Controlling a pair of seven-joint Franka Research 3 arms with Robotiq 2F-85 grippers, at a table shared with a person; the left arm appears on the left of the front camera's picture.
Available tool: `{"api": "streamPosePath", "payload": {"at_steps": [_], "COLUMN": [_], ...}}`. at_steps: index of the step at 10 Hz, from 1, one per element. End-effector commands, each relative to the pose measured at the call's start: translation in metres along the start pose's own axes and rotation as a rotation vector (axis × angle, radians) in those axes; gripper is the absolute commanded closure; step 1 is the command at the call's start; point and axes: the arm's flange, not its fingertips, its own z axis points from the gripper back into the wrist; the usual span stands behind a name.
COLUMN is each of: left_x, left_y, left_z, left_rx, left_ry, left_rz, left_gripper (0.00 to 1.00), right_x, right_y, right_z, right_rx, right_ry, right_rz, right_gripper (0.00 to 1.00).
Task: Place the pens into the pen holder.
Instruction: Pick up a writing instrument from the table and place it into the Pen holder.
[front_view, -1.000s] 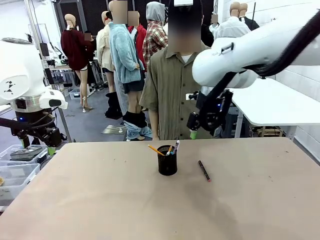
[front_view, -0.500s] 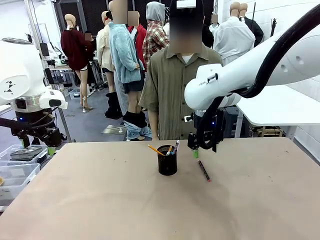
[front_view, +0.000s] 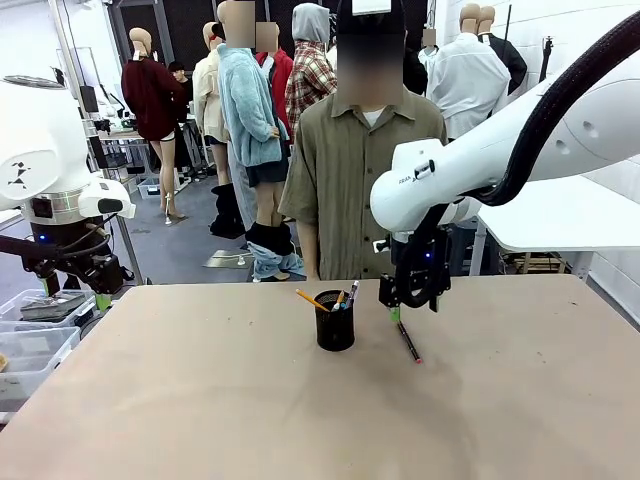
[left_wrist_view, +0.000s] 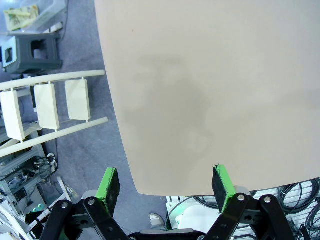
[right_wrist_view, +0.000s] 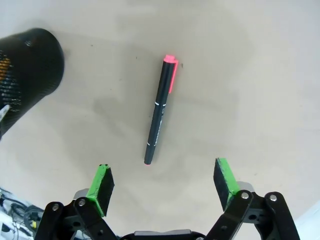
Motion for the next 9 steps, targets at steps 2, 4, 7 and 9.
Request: {"api": "streamPosePath", "payload": {"at_steps": [2, 4, 7, 9], "left_x": [-0.001, -0.001, -0.001, -0.001], "left_y": [0.000, 0.000, 0.000, 0.000], "left_z": [0.001, 0.001, 0.001, 0.001], "left_rx": [0.020, 0.020, 0.020, 0.020], "left_ry": [0.006, 0.006, 0.006, 0.006], "left_rz": [0.009, 0.009, 0.009, 0.009], "left_gripper": [0.04, 0.04, 0.04, 0.04], "right_x": [-0.003, -0.006, -0.004, -0.005], "right_y": [0.004, 0.010, 0.014, 0.015], "right_z": [-0.024, -0.034, -0.044, -0.047], "right_rx": [0.018, -0.027, -0.022, -0.050], "right_ry": [-0.022, -0.043, -0.046, -0.065], "right_rz": [-0.009, -0.034, -0.037, -0.074], "right_gripper": [0.00, 0.00, 0.00, 0.00]}}
